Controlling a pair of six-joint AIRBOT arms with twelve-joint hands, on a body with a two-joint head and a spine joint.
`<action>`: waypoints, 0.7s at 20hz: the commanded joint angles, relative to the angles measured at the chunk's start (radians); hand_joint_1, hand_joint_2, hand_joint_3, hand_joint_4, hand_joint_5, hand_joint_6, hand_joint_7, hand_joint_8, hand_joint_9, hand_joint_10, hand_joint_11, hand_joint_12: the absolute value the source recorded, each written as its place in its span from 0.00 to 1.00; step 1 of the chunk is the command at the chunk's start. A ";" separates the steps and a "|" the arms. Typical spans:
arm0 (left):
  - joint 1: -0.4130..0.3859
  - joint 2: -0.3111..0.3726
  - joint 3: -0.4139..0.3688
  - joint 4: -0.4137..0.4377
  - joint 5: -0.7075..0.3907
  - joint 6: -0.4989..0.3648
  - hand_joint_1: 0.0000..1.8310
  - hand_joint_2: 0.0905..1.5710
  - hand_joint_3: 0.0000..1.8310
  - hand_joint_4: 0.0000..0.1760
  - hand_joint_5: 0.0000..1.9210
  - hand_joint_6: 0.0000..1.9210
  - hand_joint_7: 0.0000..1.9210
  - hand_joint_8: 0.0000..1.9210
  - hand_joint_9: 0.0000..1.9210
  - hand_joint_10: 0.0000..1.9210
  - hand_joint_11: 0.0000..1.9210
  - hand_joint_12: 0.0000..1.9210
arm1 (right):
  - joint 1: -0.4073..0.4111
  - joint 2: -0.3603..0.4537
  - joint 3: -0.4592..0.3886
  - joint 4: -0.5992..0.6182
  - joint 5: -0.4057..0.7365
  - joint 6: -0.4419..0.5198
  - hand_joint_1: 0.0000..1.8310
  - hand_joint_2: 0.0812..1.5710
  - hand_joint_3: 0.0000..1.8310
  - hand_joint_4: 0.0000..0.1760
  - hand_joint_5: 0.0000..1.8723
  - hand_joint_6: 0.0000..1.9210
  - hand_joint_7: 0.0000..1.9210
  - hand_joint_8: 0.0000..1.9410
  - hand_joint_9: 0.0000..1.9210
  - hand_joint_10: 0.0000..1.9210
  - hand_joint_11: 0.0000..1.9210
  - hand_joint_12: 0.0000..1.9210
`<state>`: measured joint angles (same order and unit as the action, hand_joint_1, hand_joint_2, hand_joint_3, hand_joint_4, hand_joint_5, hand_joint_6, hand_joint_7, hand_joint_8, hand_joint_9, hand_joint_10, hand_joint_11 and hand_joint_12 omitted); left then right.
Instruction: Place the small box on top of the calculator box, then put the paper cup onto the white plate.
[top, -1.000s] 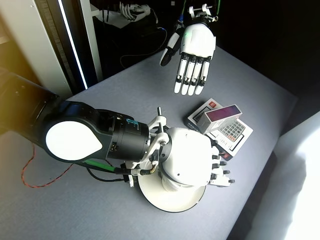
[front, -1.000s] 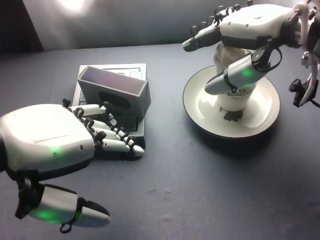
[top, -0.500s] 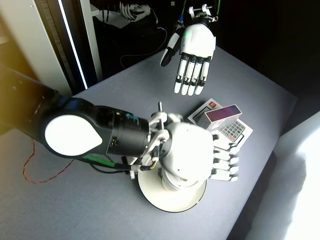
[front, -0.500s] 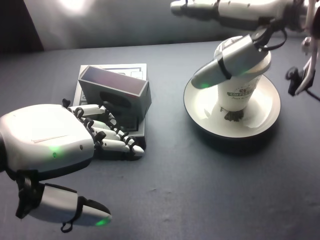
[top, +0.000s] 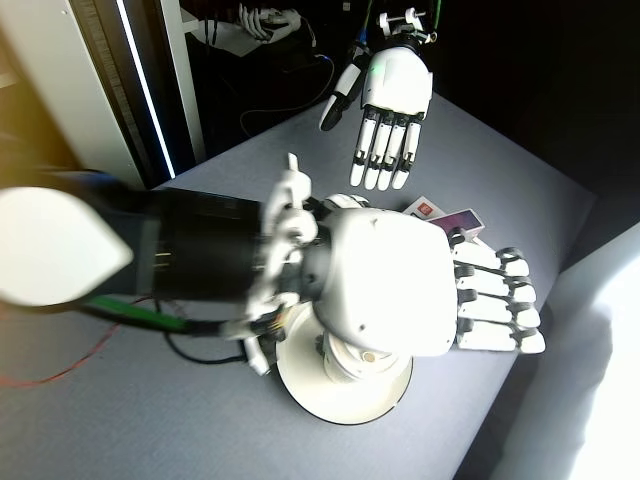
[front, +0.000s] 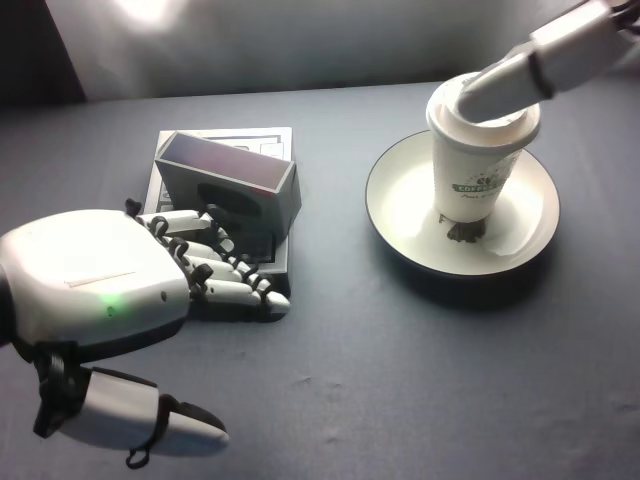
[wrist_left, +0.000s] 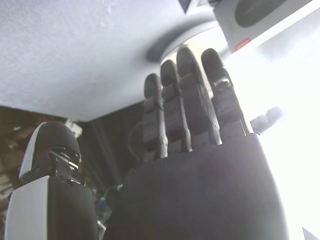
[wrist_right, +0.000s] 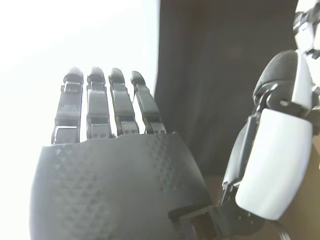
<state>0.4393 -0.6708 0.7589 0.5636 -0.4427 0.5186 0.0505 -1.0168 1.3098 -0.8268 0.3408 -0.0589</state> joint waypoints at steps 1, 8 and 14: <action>-0.013 0.006 -0.004 -0.020 -0.087 -0.005 0.17 0.70 0.00 0.00 0.18 0.00 0.19 0.00 0.20 0.00 0.00 0.38 | 0.019 0.026 -0.009 -0.004 0.106 0.013 0.25 0.44 0.00 0.00 0.00 0.00 0.00 0.00 0.00 0.00 0.00 0.00; -0.010 0.007 -0.011 -0.020 -0.097 -0.006 0.13 0.70 0.00 0.00 0.17 0.00 0.19 0.00 0.19 0.00 0.00 0.36 | -0.047 0.186 -0.100 -0.069 0.136 0.039 0.22 0.45 0.00 0.00 0.00 0.00 0.00 0.00 0.00 0.00 0.00 0.00; -0.007 0.006 -0.013 -0.041 -0.098 0.002 0.28 0.74 0.00 0.00 0.27 0.00 0.31 0.00 0.28 0.01 0.04 0.45 | -0.134 0.271 -0.164 -0.070 0.189 0.027 0.18 0.55 0.00 0.00 0.07 0.01 0.09 0.00 0.08 0.01 0.00 0.27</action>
<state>0.4397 -0.6708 0.7479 0.5426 -0.4480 0.5209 -0.0933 -0.7578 1.1435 -0.9413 0.4446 -0.0319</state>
